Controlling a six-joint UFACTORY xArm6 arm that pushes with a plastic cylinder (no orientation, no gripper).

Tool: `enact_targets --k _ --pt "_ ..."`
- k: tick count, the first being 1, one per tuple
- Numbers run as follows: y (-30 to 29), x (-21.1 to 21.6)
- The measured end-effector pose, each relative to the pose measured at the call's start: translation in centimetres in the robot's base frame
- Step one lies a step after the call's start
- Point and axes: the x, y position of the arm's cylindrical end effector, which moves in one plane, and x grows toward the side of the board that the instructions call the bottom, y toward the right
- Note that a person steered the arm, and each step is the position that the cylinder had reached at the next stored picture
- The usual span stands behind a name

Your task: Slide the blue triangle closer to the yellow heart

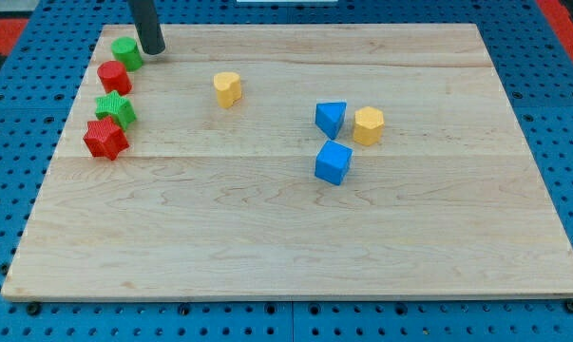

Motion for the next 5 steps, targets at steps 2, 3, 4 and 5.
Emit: enact_targets --k 2,3,4,5 --pt "0.0 -1.5" --pt "1.2 -0.7" --pt "7.0 0.8" --pt "10.9 0.8"
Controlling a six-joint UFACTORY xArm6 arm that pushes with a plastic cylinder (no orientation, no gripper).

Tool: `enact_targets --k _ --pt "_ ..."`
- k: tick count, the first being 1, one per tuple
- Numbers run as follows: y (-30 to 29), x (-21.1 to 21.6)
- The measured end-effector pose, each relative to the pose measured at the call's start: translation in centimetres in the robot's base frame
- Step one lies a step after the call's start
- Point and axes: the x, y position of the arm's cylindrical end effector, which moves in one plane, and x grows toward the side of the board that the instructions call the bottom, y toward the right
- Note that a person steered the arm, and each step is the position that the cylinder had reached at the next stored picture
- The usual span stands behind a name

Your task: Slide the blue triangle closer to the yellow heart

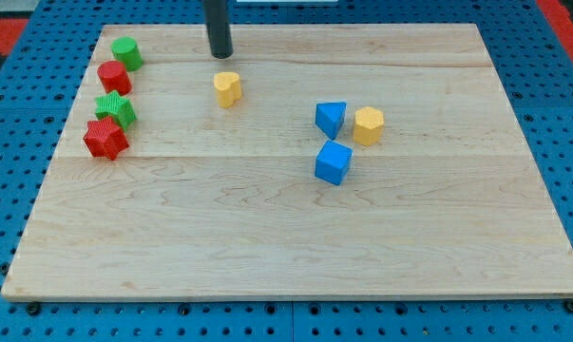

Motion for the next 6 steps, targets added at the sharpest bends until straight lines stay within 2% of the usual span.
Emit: enact_targets --k 2,3,5,6 --pt "0.0 1.0" --pt "2.2 2.6" --pt "18.9 9.7" --pt "22.0 12.7"
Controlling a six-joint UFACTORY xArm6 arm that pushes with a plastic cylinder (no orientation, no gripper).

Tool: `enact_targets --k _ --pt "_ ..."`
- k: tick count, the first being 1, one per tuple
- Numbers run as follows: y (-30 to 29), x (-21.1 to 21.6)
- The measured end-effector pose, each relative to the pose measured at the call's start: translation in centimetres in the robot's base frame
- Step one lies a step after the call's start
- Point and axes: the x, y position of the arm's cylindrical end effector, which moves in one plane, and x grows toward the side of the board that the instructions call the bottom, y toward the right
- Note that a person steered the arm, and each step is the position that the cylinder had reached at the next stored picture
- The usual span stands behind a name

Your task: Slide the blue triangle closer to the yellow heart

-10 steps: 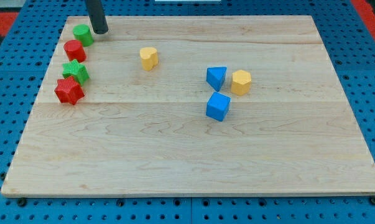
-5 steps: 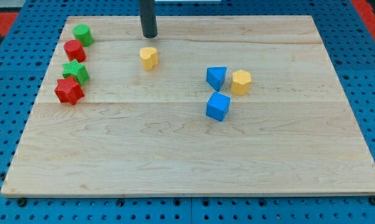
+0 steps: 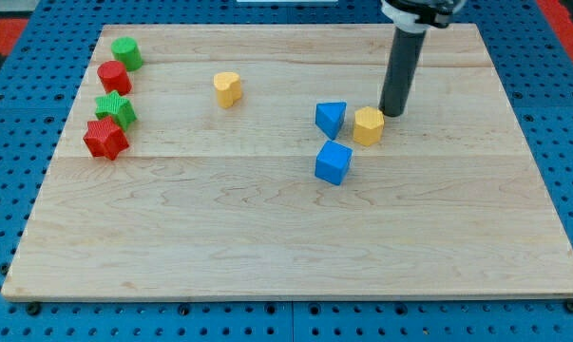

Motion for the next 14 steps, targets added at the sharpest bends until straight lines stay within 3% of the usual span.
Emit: enact_targets --k 3,5,7,10,14 --pt "-8.8 1.7" --pt "-7.6 0.6" --pt "-12.0 0.2" --pt "-12.6 -1.7" --pt "-18.3 -3.1"
